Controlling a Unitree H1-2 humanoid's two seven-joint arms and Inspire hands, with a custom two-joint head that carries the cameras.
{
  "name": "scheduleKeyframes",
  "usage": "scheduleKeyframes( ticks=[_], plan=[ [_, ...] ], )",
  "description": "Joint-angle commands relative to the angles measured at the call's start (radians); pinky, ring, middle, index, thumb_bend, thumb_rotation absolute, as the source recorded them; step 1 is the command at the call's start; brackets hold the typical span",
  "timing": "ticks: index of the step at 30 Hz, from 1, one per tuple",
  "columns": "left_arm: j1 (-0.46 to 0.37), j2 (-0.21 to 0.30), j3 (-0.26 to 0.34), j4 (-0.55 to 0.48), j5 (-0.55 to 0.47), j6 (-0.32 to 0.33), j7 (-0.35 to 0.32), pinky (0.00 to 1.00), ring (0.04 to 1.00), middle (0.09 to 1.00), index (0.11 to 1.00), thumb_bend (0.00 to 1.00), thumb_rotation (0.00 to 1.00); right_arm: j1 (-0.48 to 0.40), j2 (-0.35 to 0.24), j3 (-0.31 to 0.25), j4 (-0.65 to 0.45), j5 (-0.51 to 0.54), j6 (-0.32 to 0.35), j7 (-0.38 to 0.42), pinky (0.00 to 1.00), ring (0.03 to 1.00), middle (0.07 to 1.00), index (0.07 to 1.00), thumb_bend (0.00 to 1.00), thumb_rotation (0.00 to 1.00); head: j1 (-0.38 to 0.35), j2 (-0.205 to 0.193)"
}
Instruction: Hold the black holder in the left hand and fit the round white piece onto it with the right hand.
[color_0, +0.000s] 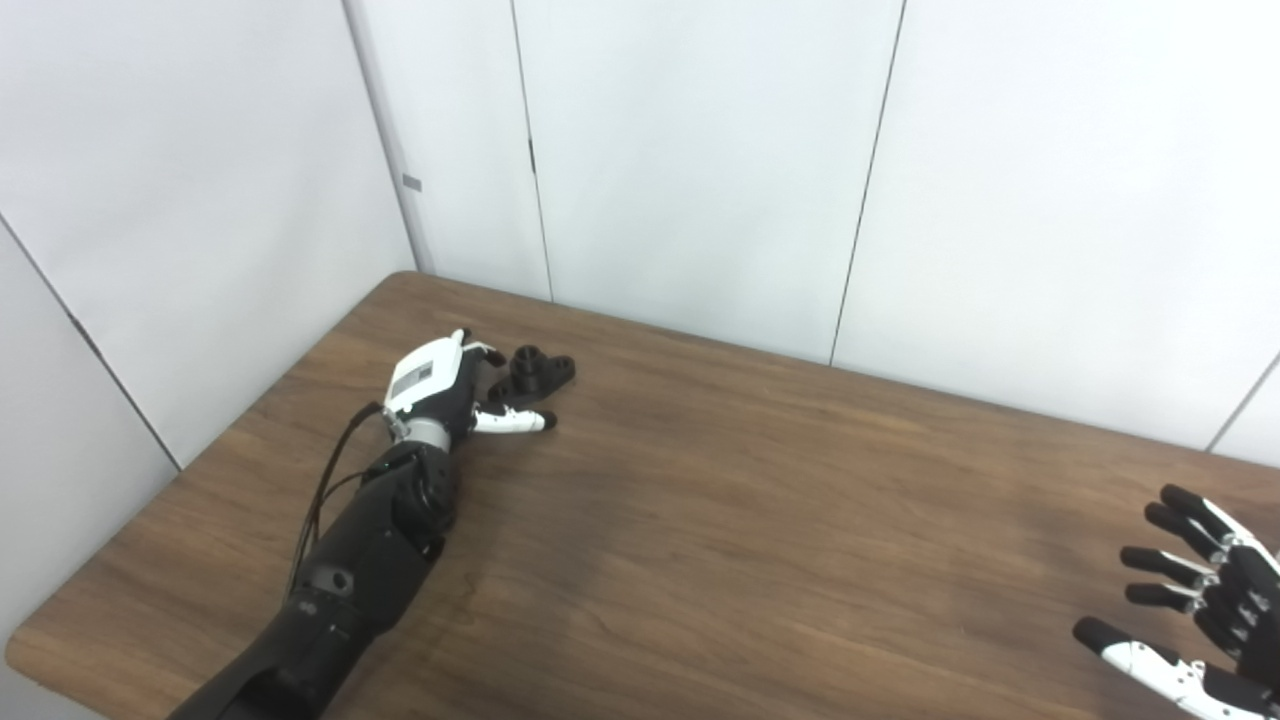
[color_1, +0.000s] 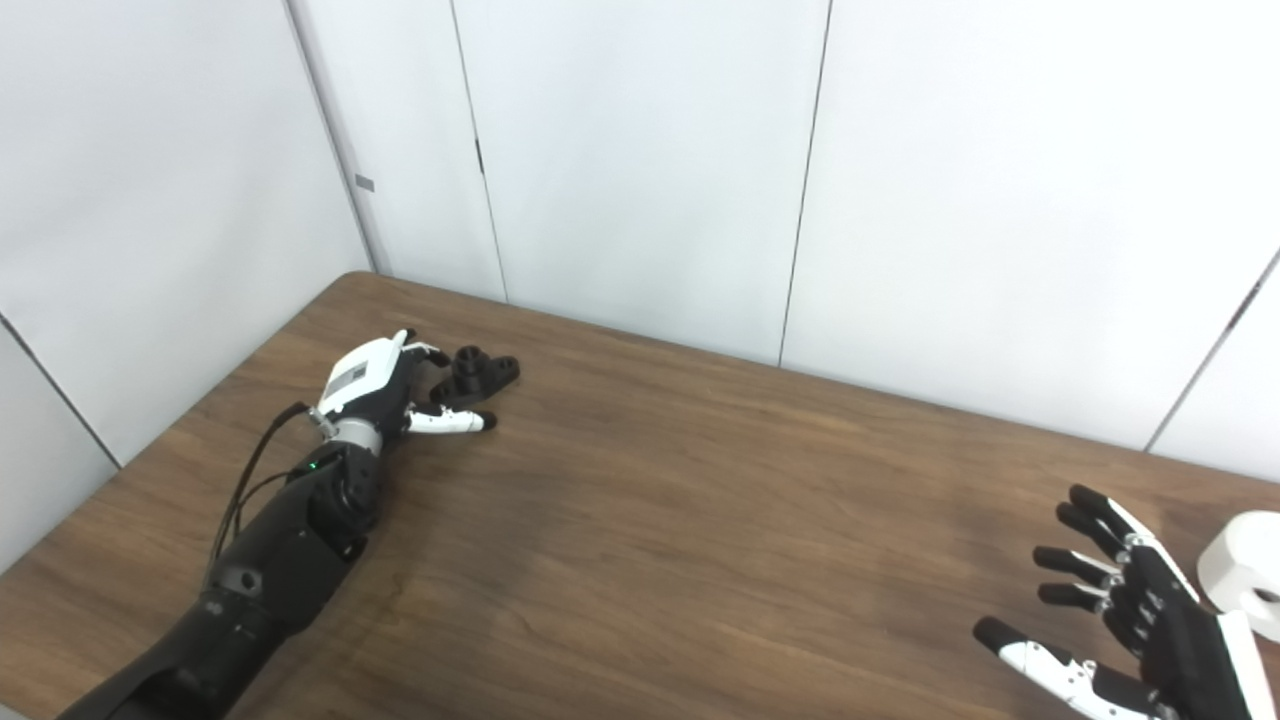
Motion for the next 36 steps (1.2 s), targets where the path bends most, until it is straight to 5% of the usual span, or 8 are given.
scheduleKeyframes(
  ticks=[1,8,9,12,27,36],
  plan=[
    [-0.024,0.004,-0.02,0.012,0.008,-0.002,-0.008,0.95,1.0,0.992,0.766,0.8,0.21,-0.014,-0.016,-0.007,-0.041,-0.001,-0.011,0.004,0.61,0.715,0.84,0.856,0.55,0.0,0.002,0.001],
    [-0.029,-0.003,-0.042,0.054,-0.007,-0.028,-0.021,0.98,1.0,0.962,0.647,0.73,0.14,-0.007,-0.018,-0.009,-0.045,0.003,-0.011,0.0,0.57,0.702,0.838,0.859,0.51,0.0,0.001,0.007],
    [-0.03,-0.006,-0.042,0.06,-0.009,-0.034,-0.018,0.99,1.0,0.955,0.556,0.61,0.1,-0.006,-0.018,-0.009,-0.045,0.002,-0.011,0.0,0.56,0.701,0.838,0.858,0.5,0.0,0.002,0.008],
    [-0.028,-0.015,-0.047,0.076,-0.005,-0.051,0.001,1.0,1.0,0.931,0.495,0.53,0.06,-0.005,-0.019,-0.009,-0.044,0.005,-0.014,0.001,0.55,0.696,0.838,0.858,0.48,0.0,0.006,0.011],
    [-0.034,-0.023,-0.068,0.101,0.005,-0.138,0.086,1.0,0.996,0.906,0.487,0.52,0.06,-0.015,-0.008,0.004,-0.021,-0.006,-0.018,-0.002,0.54,0.69,0.844,0.853,0.47,0.0,0.007,0.004],
    [-0.007,-0.019,-0.099,0.058,-0.018,-0.233,0.07,1.0,1.0,0.896,0.485,0.52,0.06,-0.031,0.001,0.009,0.009,0.016,-0.041,0.004,0.57,0.708,0.865,0.871,0.44,0.0,-0.027,0.0]
  ],
)
